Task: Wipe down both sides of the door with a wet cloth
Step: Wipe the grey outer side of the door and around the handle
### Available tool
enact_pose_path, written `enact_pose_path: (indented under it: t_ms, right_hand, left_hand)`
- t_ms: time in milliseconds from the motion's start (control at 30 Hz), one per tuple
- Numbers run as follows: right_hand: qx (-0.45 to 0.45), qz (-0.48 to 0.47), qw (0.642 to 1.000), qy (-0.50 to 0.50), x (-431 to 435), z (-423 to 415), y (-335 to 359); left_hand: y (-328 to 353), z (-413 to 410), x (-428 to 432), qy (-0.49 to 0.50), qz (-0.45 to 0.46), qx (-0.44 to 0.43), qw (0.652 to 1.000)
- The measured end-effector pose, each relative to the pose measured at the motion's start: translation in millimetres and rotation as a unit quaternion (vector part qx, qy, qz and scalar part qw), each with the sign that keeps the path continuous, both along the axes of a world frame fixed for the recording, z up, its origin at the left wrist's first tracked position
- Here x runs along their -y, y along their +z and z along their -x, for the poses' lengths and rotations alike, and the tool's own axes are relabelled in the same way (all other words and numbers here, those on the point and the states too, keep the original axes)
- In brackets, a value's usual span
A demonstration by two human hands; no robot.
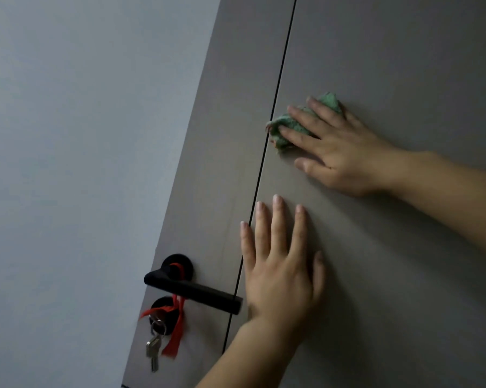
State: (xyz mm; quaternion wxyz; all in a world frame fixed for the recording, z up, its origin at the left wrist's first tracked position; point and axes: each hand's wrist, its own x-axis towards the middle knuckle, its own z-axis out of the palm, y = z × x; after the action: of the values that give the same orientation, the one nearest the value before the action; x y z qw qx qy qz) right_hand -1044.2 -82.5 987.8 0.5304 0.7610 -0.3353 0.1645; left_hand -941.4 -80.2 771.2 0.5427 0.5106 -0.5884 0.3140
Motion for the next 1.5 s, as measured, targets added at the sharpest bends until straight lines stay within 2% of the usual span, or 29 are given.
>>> enact_pose_path:
  t_ms: [100, 167, 333, 367, 433, 533, 567, 600, 700, 733, 767, 867, 900, 933, 1033, 1100, 1233, 1500]
  right_hand:
    - [0.049, -0.003, 0.999, 0.007, 3, -60, 27]
    - [0.049, -0.006, 0.999, 0.015, 2, -96, 32]
    - [-0.133, -0.048, 0.990, 0.029, 5, -91, -2]
    - [-0.147, -0.052, 0.988, 0.024, 4, -84, 2]
    - [-0.098, -0.036, 0.995, 0.003, 1, -73, 30]
    - [0.070, 0.013, 0.997, -0.020, -7, -46, 63]
    - [0.089, 0.017, 0.996, -0.022, -7, -34, 58]
    - [0.073, 0.014, 0.997, -0.015, -5, -22, 43]
    - [-0.061, 0.006, 0.998, 0.002, -1, 23, -18]
    - [-0.065, 0.008, 0.998, -0.005, -1, 36, -19]
    - [-0.033, 0.013, 0.999, -0.015, -3, 47, -11]
    - [0.147, 0.055, 0.985, -0.074, -13, 60, 19]
    - [0.164, 0.071, 0.981, -0.079, -15, 59, 15]
    - [0.148, 0.083, 0.983, -0.074, -14, 59, 4]
    - [0.025, 0.087, 0.994, -0.054, -17, 66, -52]
    - [-0.008, 0.092, 0.994, -0.064, -21, 73, -66]
    - [-0.030, 0.098, 0.991, -0.082, -24, 77, -64]
    - [-0.182, 0.101, 0.977, -0.050, -18, 83, -39]
  left_hand:
    - [0, -3, 1, 0.007, 0.019, 0.013, 1.000]
    - [0, -6, 1, 0.006, 0.032, 0.014, 0.999]
    - [-3, -14, 0, 0.004, 0.027, 0.031, 0.999]
    - [-3, -14, -1, 0.007, 0.026, 0.033, 0.999]
    - [-2, -14, -2, 0.008, 0.025, 0.030, 0.999]
    - [-2, -13, -1, 0.008, 0.012, 0.031, 0.999]
    - [-2, -13, -1, 0.015, 0.011, 0.032, 0.999]
    - [-1, -13, -1, 0.021, 0.013, 0.034, 0.999]
    - [1, -13, -3, 0.016, 0.025, 0.031, 0.999]
    - [1, -12, -4, 0.012, 0.025, 0.027, 0.999]
    - [0, -11, -5, 0.007, 0.024, 0.022, 0.999]
    - [1, -6, -8, -0.011, 0.012, 0.003, 1.000]
    - [2, -6, -9, -0.015, 0.007, -0.001, 1.000]
    - [2, -5, -9, -0.015, 0.002, -0.001, 1.000]
    - [2, -7, -10, -0.019, -0.016, 0.008, 1.000]
    - [2, -8, -12, -0.021, -0.031, 0.016, 0.999]
    - [1, -8, -14, -0.021, -0.043, 0.024, 0.999]
    - [2, -7, -15, -0.033, -0.040, 0.012, 0.999]
